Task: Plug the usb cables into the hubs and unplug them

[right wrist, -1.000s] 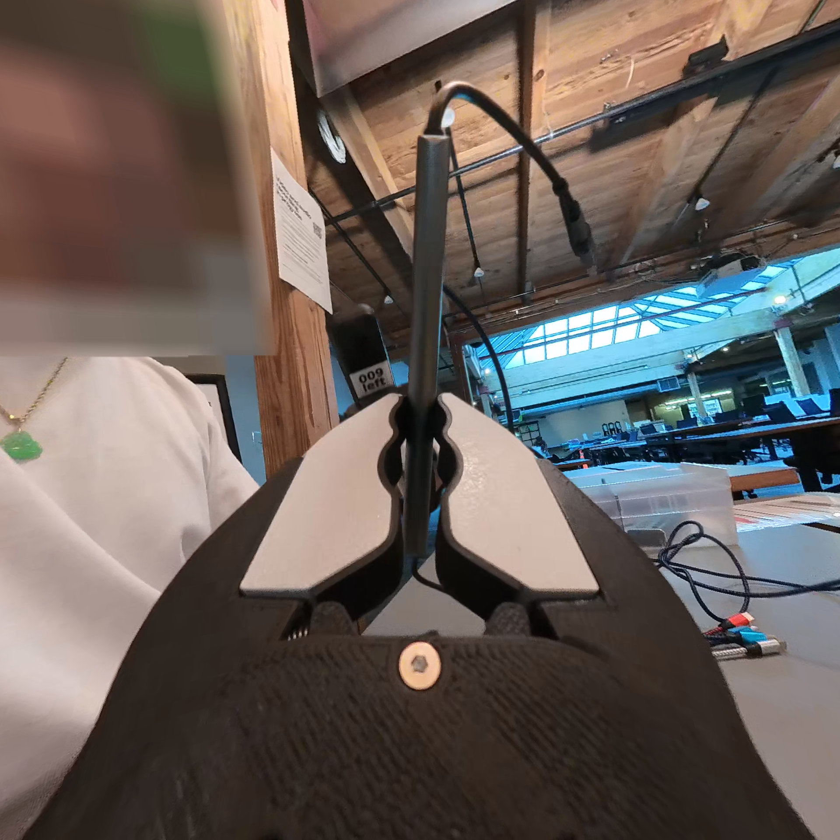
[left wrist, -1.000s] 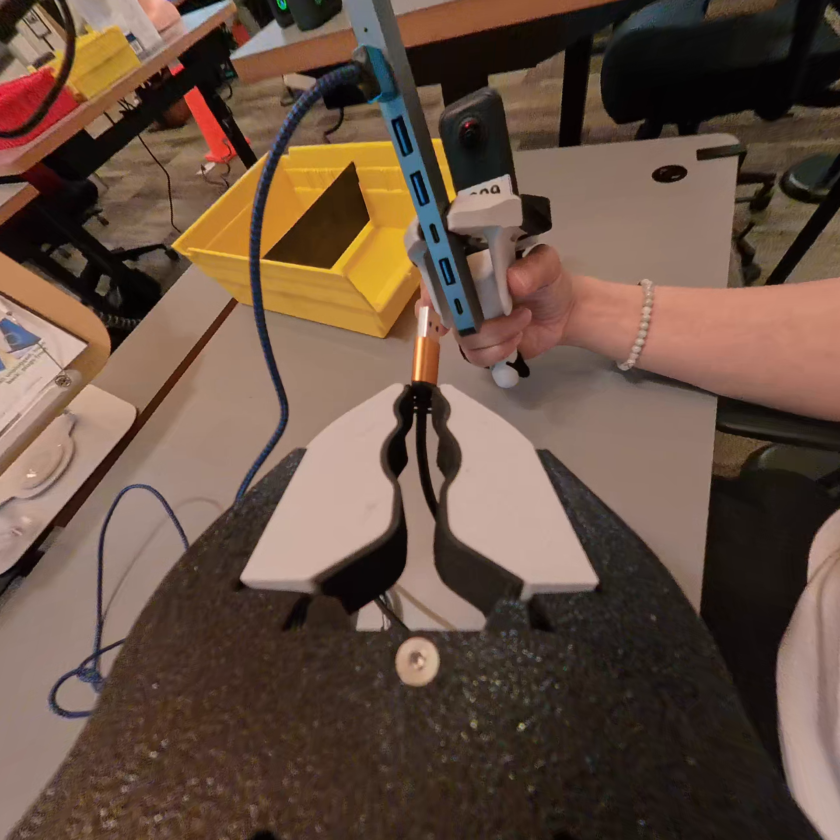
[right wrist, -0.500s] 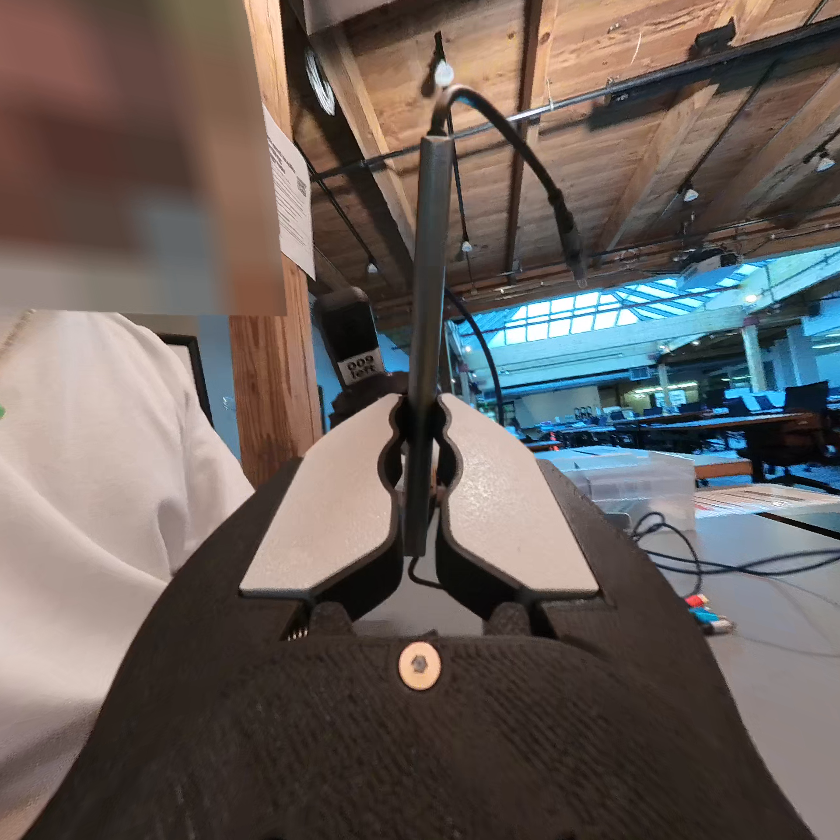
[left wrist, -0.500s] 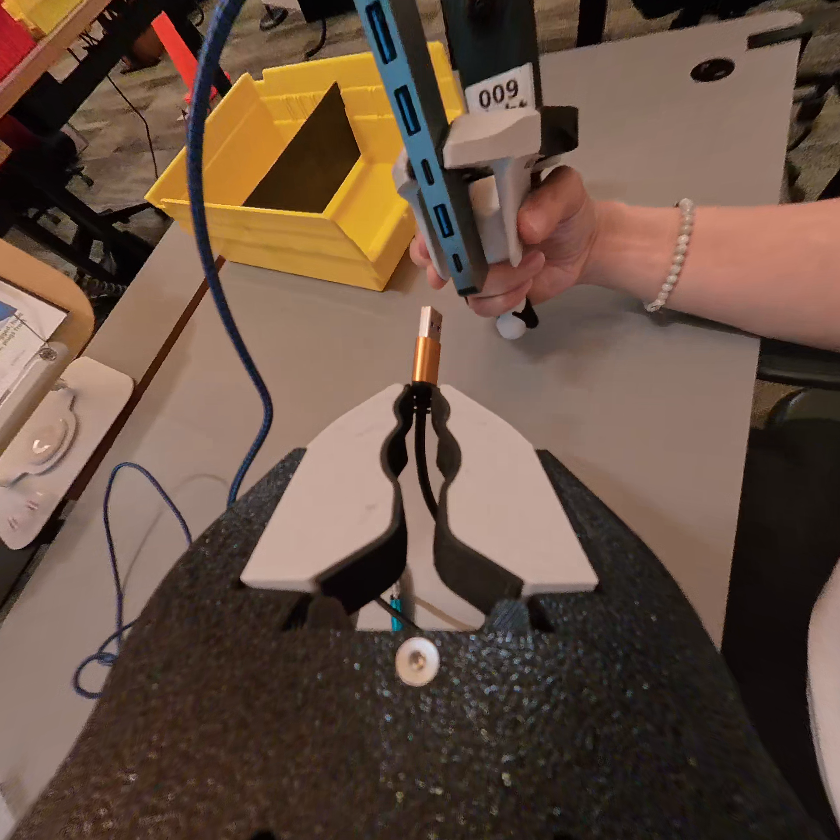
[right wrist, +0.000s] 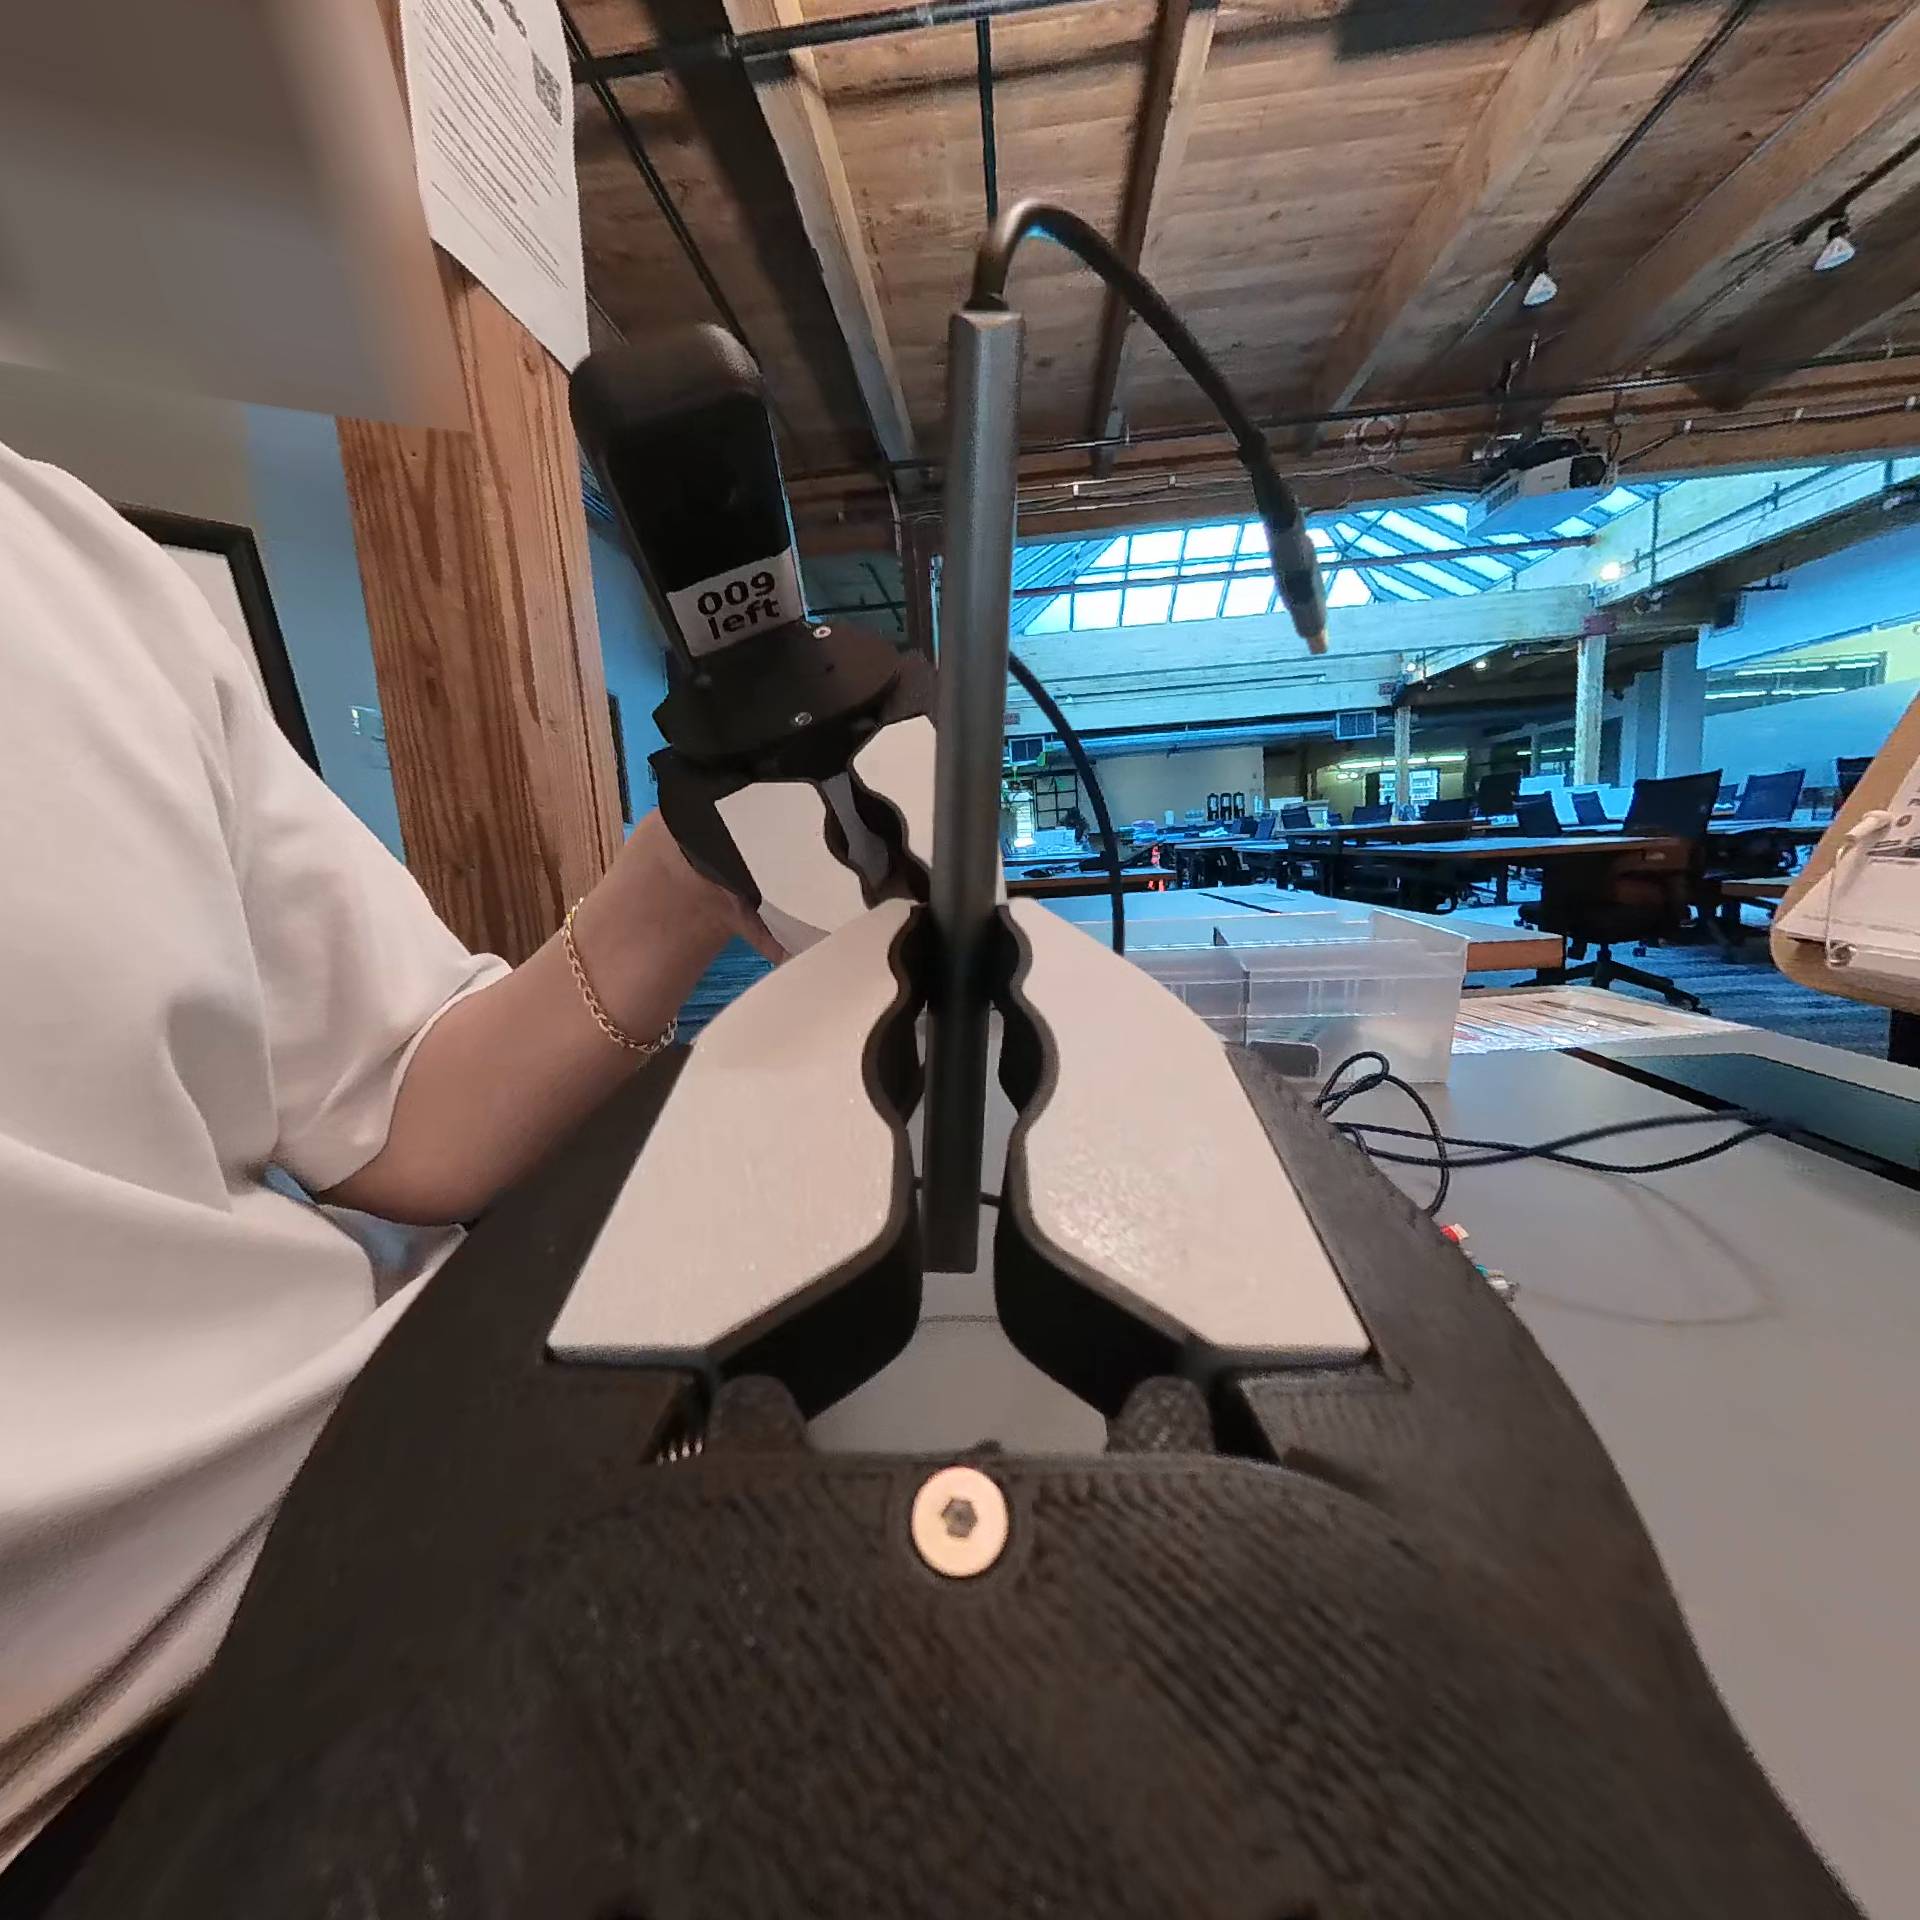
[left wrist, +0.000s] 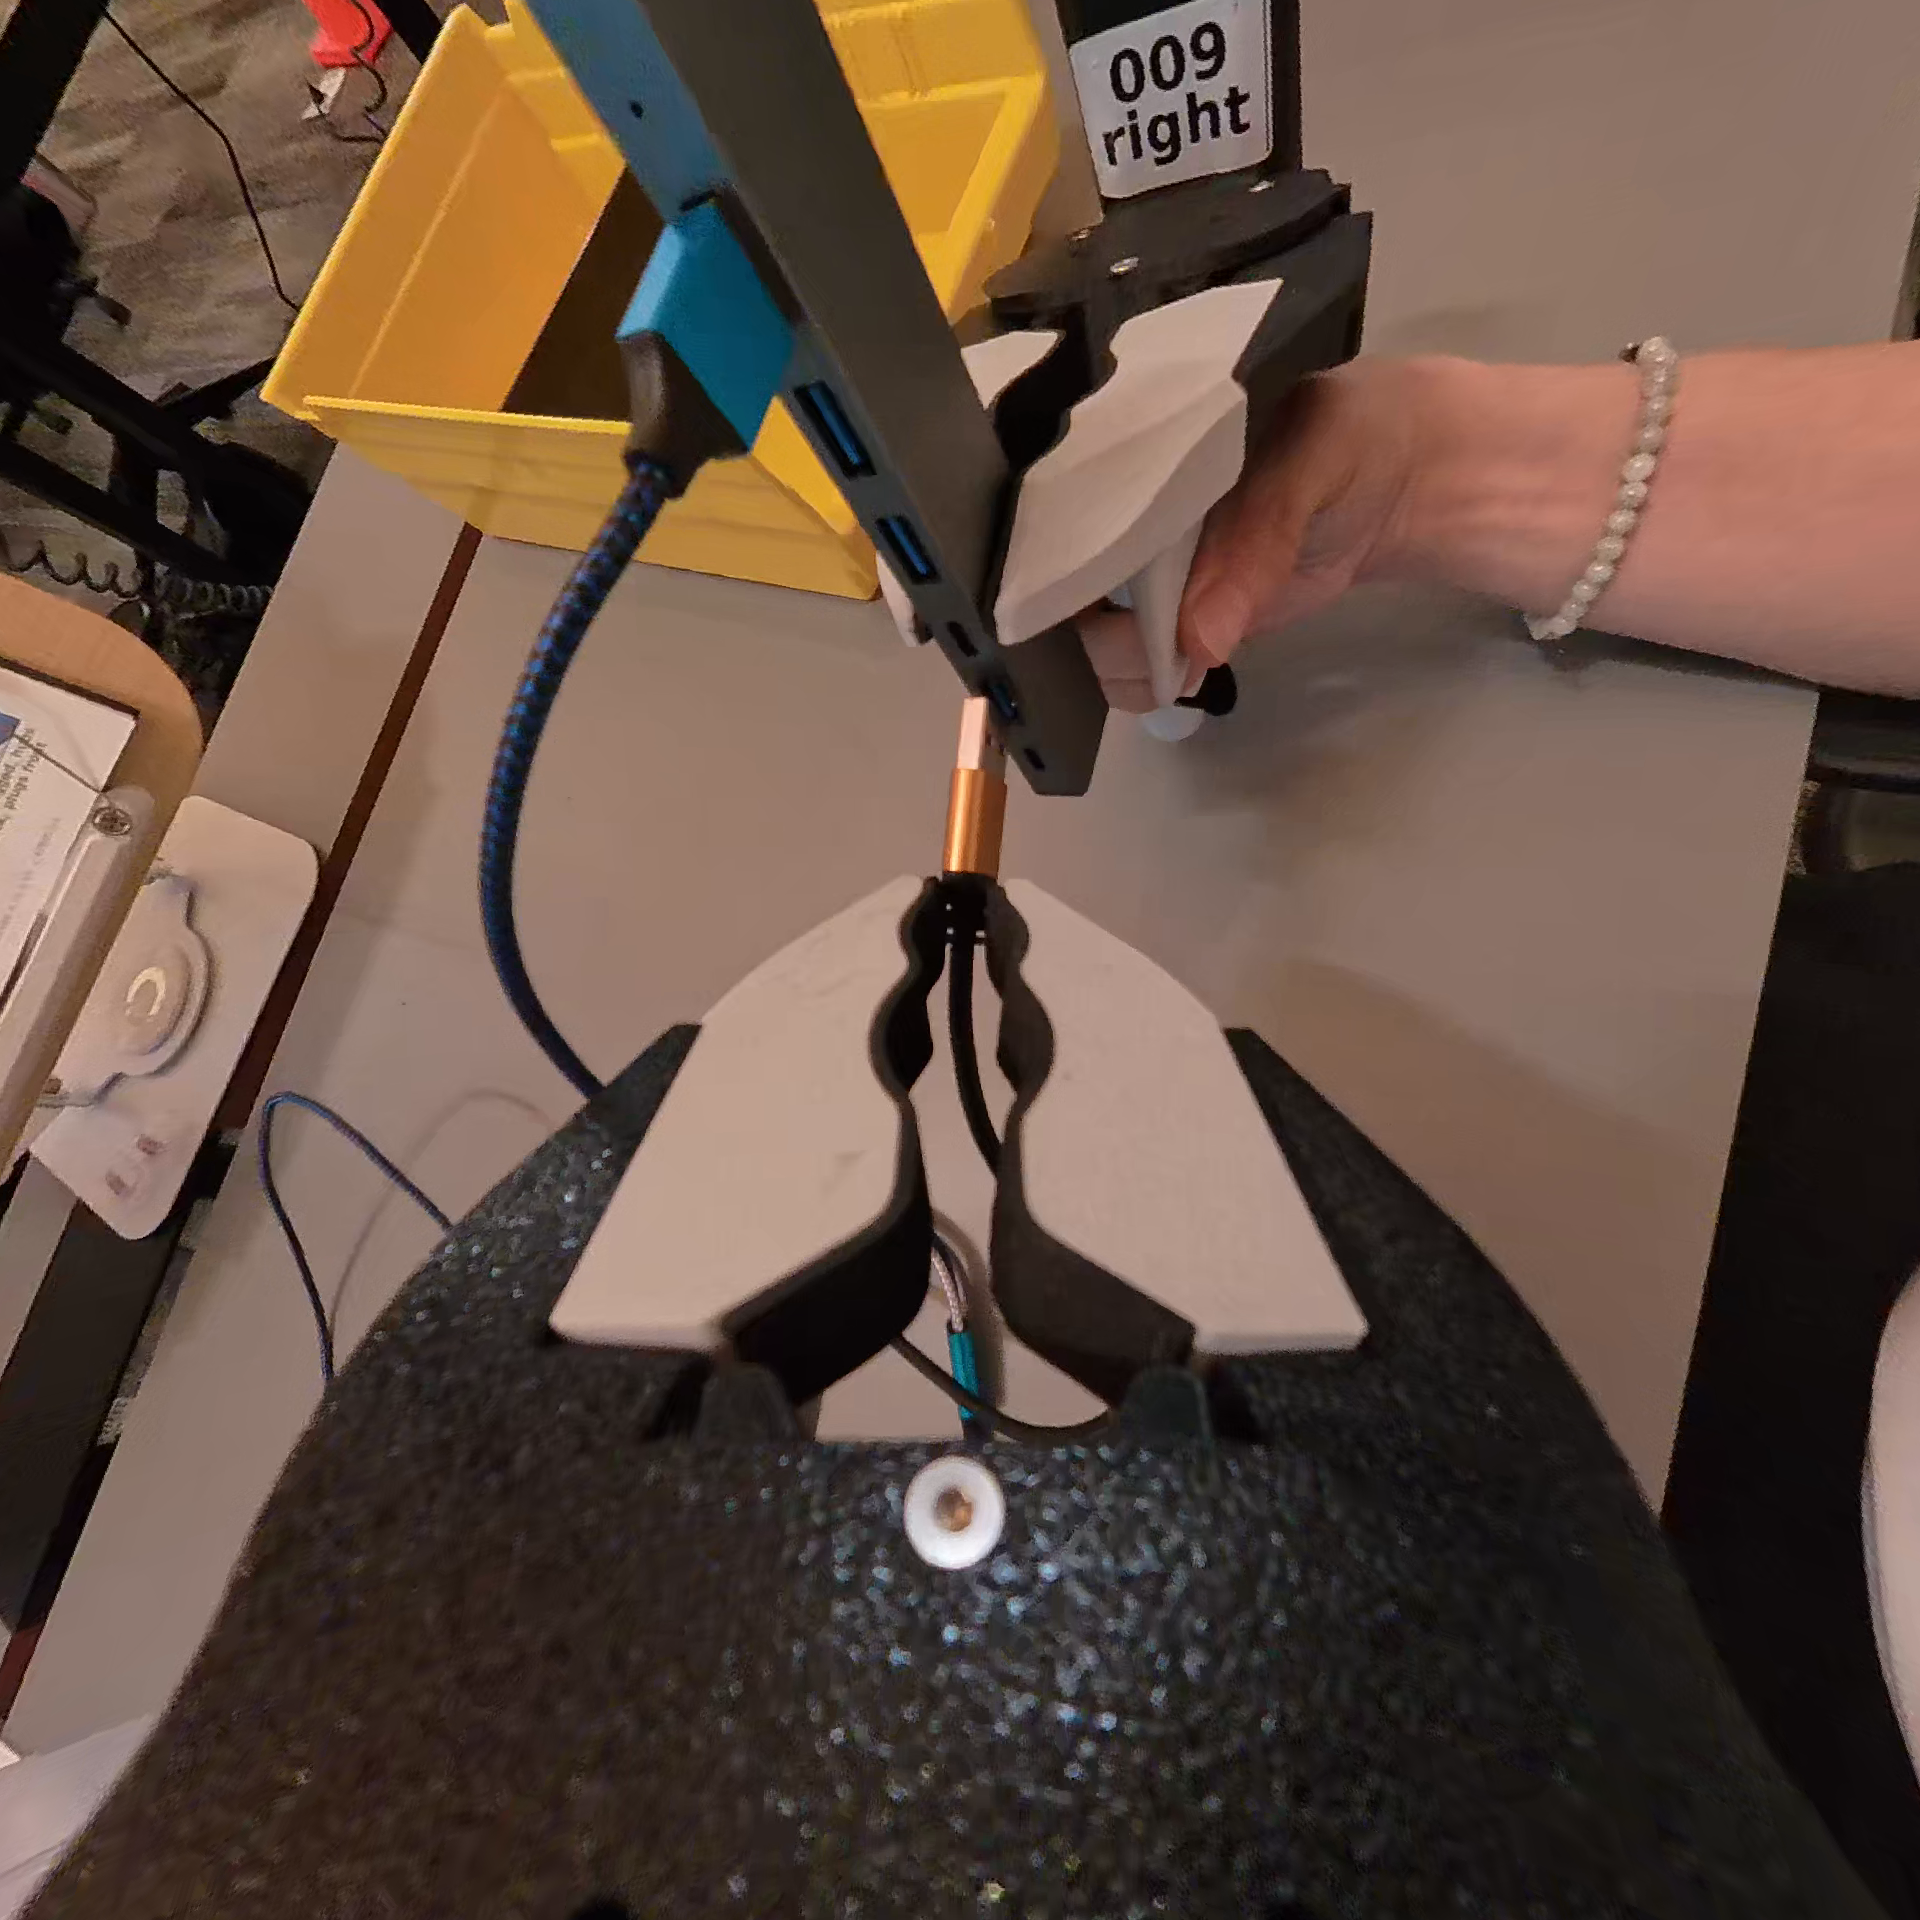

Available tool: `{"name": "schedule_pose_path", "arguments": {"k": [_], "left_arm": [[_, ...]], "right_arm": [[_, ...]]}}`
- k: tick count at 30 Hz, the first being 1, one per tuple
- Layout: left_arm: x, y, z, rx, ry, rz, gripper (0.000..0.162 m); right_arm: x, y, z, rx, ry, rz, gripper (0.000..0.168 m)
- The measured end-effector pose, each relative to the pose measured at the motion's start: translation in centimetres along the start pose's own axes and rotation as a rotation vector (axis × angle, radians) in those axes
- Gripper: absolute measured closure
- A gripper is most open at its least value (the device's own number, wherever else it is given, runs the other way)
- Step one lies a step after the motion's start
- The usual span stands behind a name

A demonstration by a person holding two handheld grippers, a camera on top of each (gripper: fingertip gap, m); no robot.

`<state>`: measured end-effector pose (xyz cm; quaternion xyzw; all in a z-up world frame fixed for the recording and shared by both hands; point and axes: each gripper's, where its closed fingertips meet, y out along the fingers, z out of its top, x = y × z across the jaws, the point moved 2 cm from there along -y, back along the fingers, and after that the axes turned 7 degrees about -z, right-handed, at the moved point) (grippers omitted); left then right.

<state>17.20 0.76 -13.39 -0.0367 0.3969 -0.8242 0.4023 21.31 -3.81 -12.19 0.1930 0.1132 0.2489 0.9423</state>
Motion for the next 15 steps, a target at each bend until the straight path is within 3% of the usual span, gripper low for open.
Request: {"name": "schedule_pose_path", "arguments": {"k": [10, 15], "left_arm": [[0.1, 0.0, 0.0, -0.105, 0.042, -0.001, 0.155], [-0.3, 0.3, 1.3, 0.025, -0.013, -0.017, 0.155]], "right_arm": [[0.0, 0.7, -0.7, -0.025, 0.007, 0.004, 0.157], [0.2, 0.5, 0.8, 0.115, 0.104, 0.013, 0.157]]}}
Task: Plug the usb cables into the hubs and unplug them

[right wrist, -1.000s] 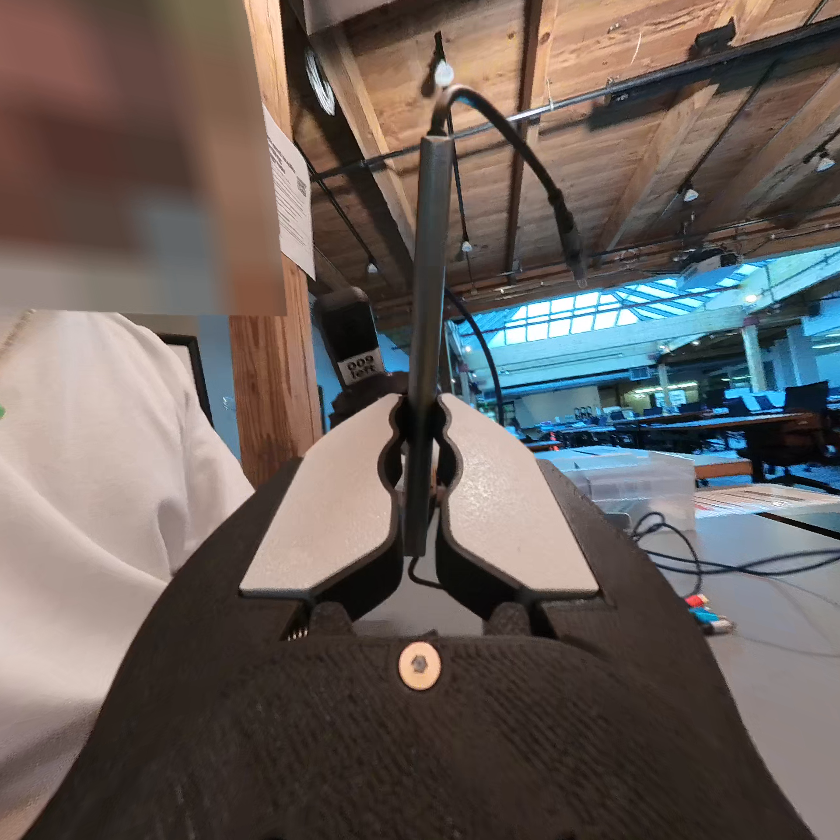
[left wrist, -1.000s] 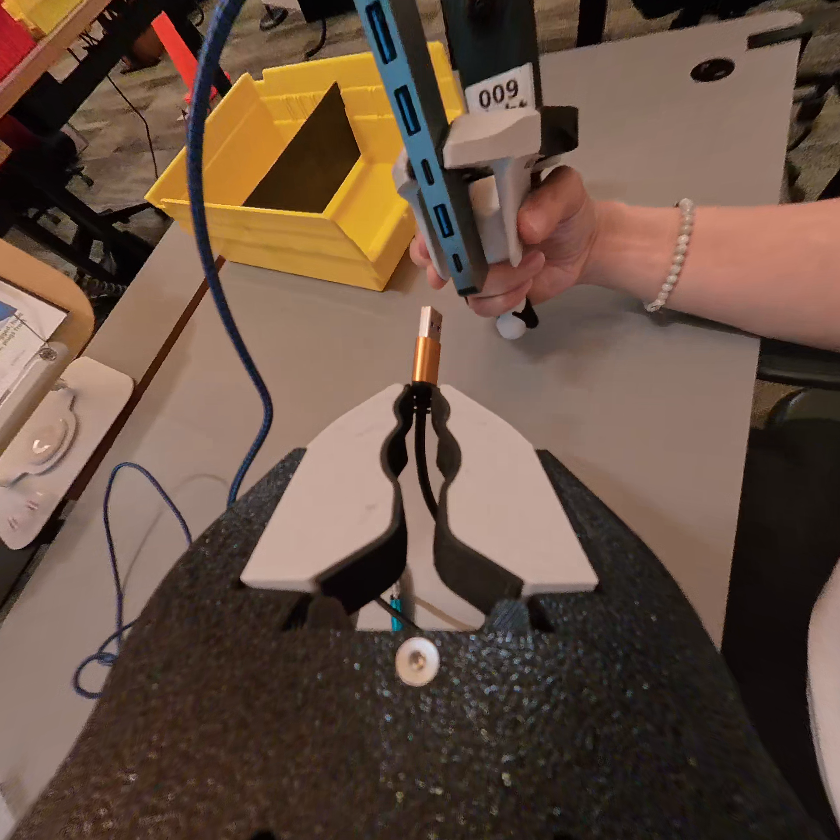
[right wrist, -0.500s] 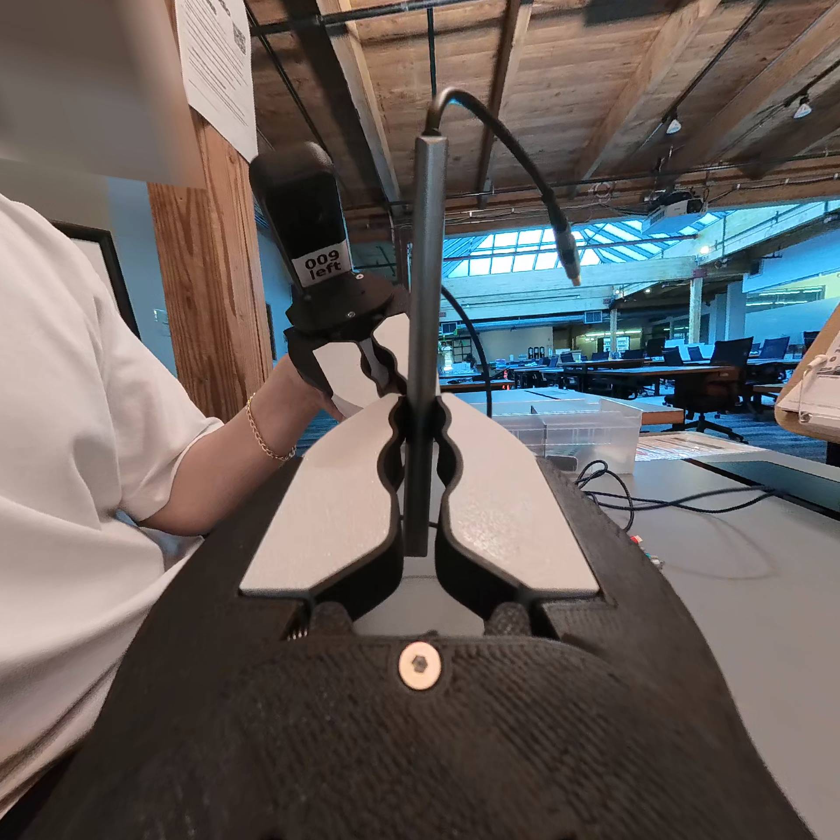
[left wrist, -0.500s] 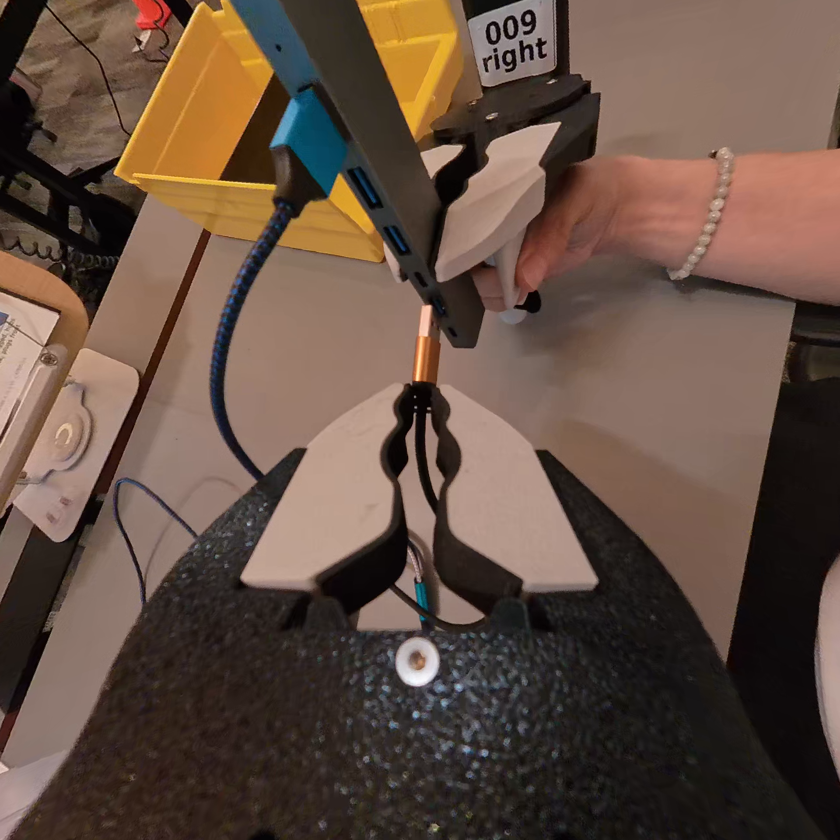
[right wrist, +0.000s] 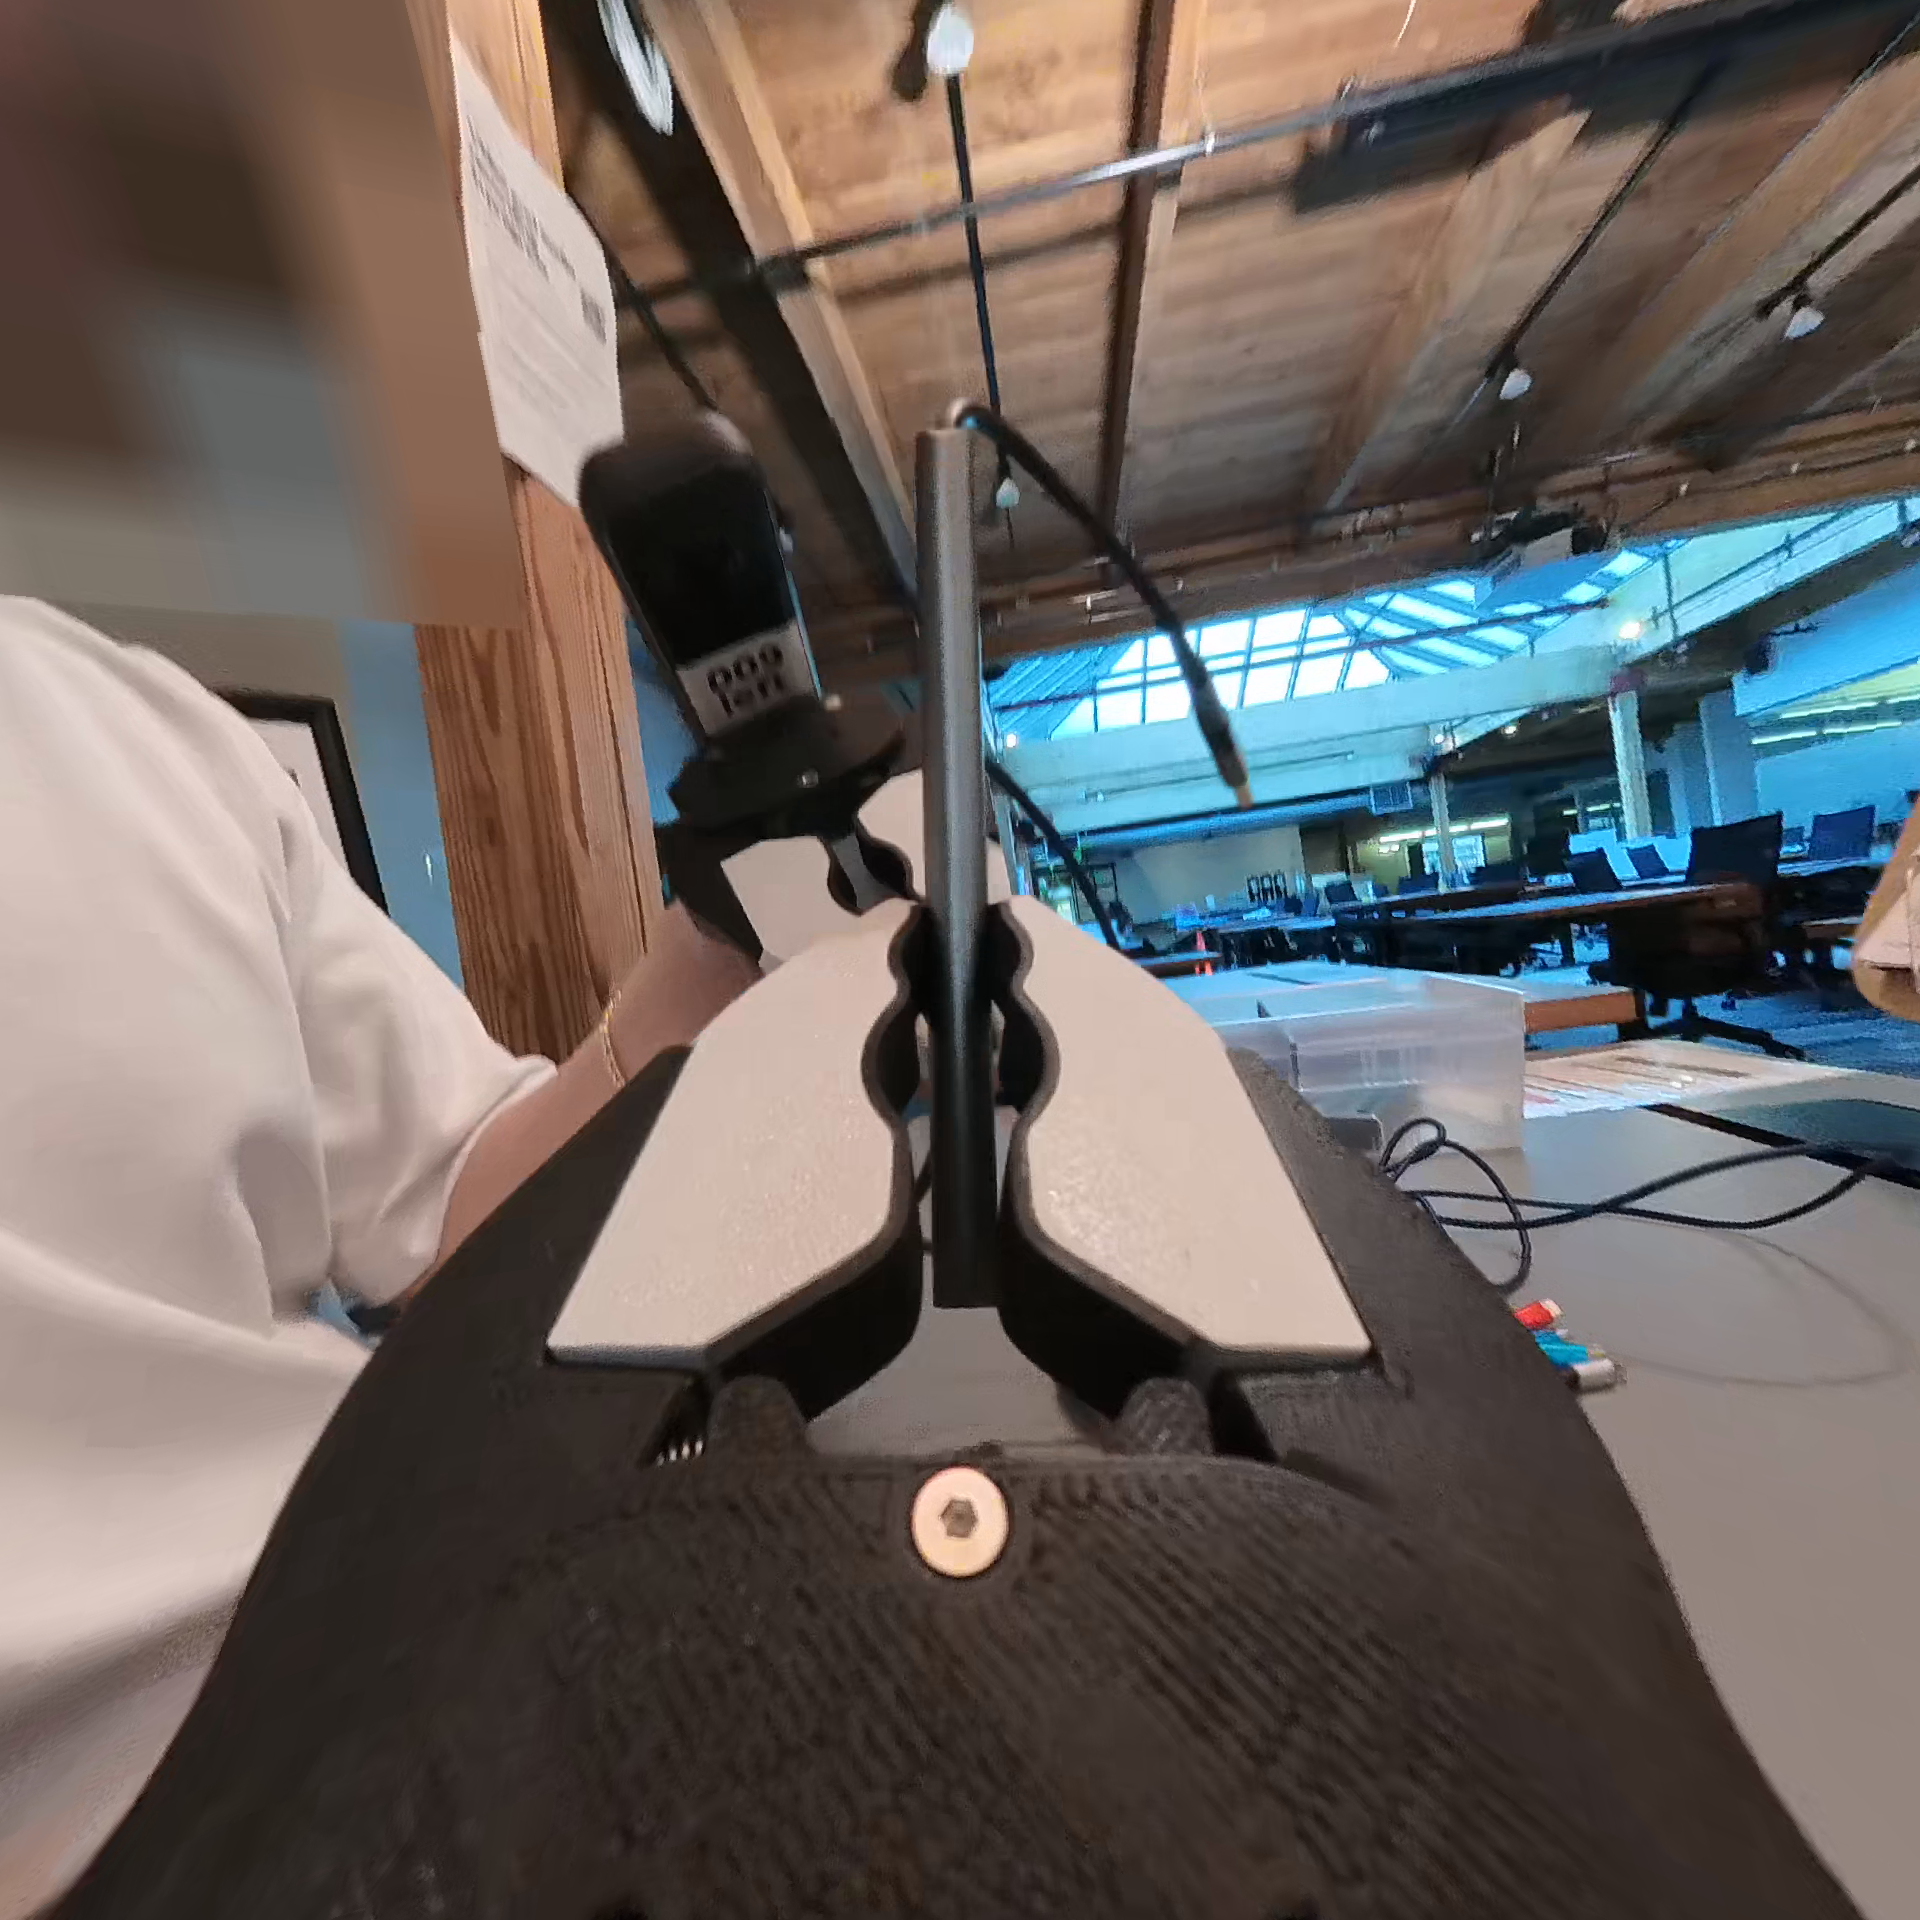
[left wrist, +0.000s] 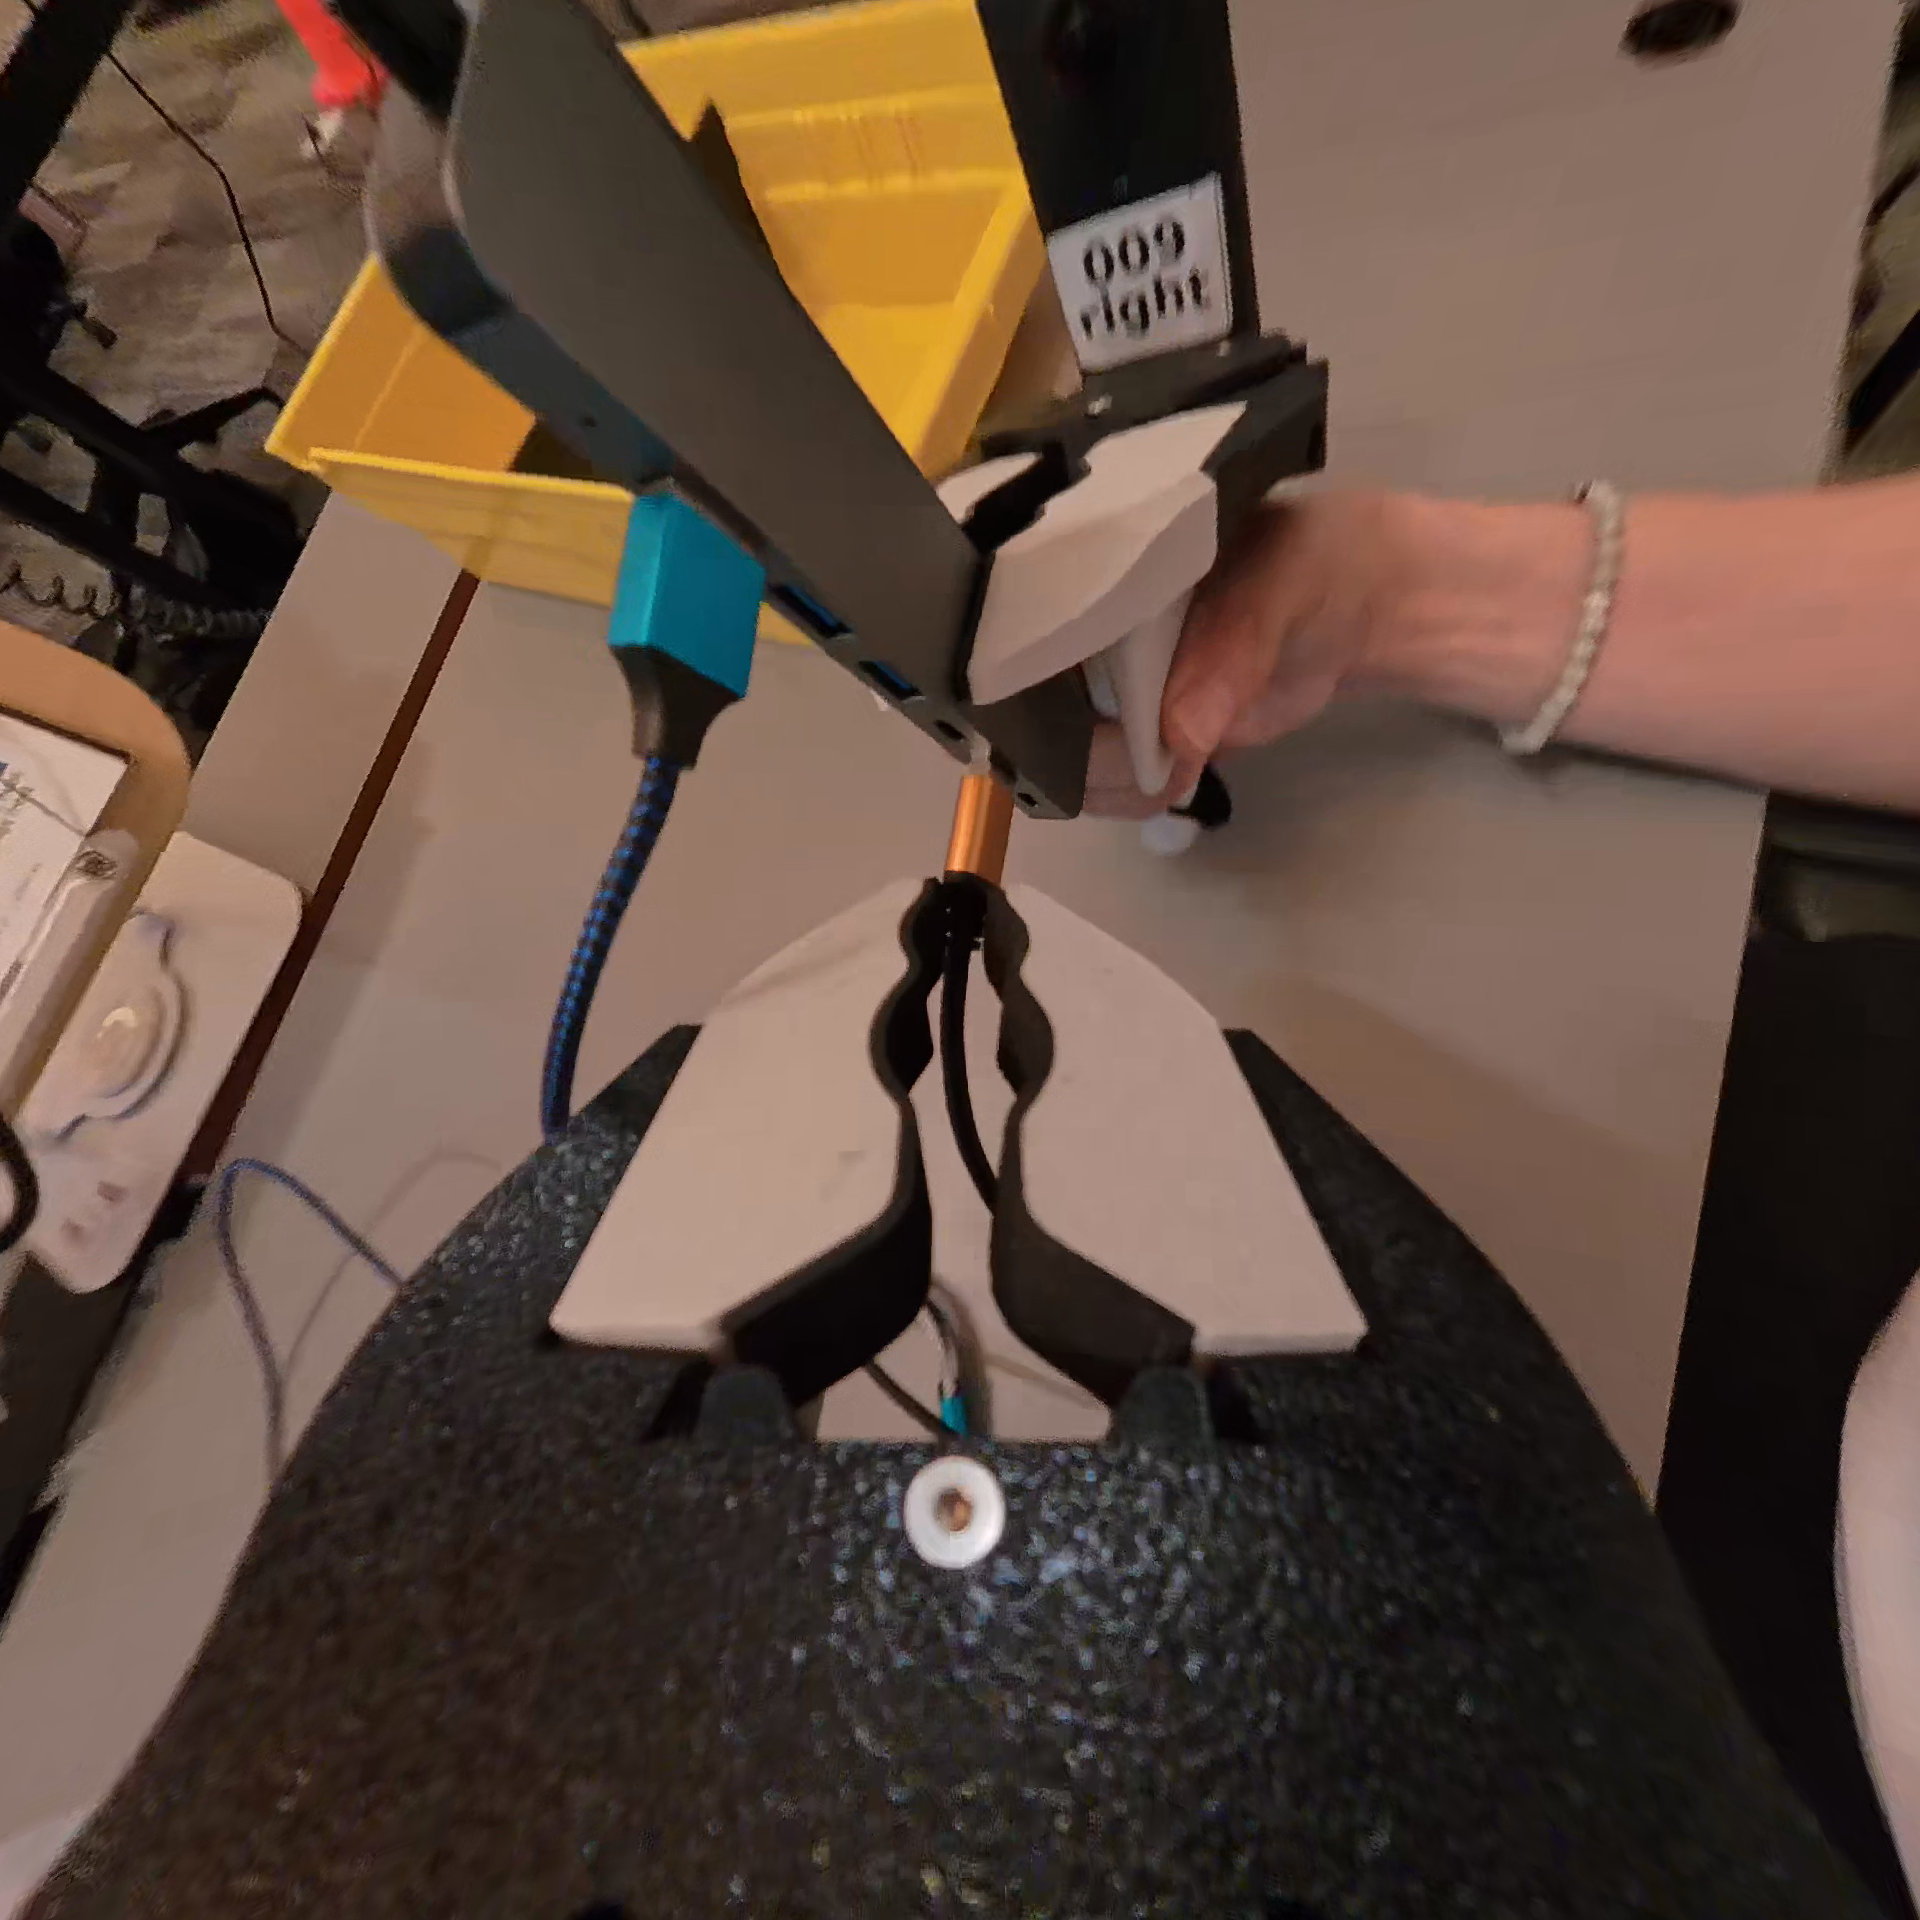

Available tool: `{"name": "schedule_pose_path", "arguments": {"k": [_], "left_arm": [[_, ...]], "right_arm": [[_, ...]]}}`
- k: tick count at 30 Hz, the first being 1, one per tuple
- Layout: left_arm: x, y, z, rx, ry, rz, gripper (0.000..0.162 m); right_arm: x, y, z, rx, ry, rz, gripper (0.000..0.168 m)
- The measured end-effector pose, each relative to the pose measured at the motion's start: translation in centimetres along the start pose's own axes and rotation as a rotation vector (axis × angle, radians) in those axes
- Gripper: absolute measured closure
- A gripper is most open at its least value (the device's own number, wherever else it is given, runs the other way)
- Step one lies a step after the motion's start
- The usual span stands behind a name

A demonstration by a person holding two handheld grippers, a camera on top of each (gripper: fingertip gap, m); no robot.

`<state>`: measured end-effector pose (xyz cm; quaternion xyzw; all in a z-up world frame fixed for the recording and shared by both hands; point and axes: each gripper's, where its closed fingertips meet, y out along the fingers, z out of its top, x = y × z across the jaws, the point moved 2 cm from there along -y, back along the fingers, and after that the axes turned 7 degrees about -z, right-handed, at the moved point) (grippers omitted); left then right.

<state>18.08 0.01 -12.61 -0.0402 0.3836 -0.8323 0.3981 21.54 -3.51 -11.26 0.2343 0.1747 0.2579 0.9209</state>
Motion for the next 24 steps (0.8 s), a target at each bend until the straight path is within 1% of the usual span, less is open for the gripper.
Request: {"name": "schedule_pose_path", "arguments": {"k": [3, 6, 9, 11, 14, 18, 20, 21, 24], "left_arm": [[-0.3, 0.5, 0.6, 0.176, -0.088, -0.025, 0.155], [-0.8, 0.5, 1.1, 0.395, -0.24, -0.081, 0.155], [-1.4, 0.8, 0.5, 0.525, -0.362, -0.138, 0.156], [-1.6, 1.0, 0.3, 0.586, -0.404, -0.17, 0.156], [-1.8, 1.0, 0.1, 0.6, -0.399, -0.167, 0.155], [-2.0, 0.6, 0.1, 0.55, -0.317, -0.128, 0.155], [-2.1, 0.4, 0.2, 0.539, -0.282, -0.122, 0.155], [-2.1, 0.3, 0.2, 0.535, -0.268, -0.12, 0.155], [-2.5, 0.1, 0.1, 0.516, -0.242, -0.094, 0.155]], "right_arm": [[0.6, -0.5, 0.7, 0.043, 0.029, -0.034, 0.157], [1.2, -0.7, 1.3, 0.084, 0.046, -0.066, 0.157], [1.8, -0.6, 1.0, 0.054, 0.048, -0.12, 0.157], [2.0, -0.6, 0.9, 0.038, 0.037, -0.142, 0.157], [2.5, -0.7, 0.6, -0.007, 0.012, -0.198, 0.154], [2.4, -0.8, 0.3, -0.068, -0.011, -0.205, 0.142], [2.4, -0.8, 0.3, -0.081, -0.011, -0.211, 0.144], [2.6, -0.8, 0.4, -0.08, -0.012, -0.223, 0.15], [2.6, -0.8, 0.2, -0.1, 0.014, -0.223, 0.148]]}}
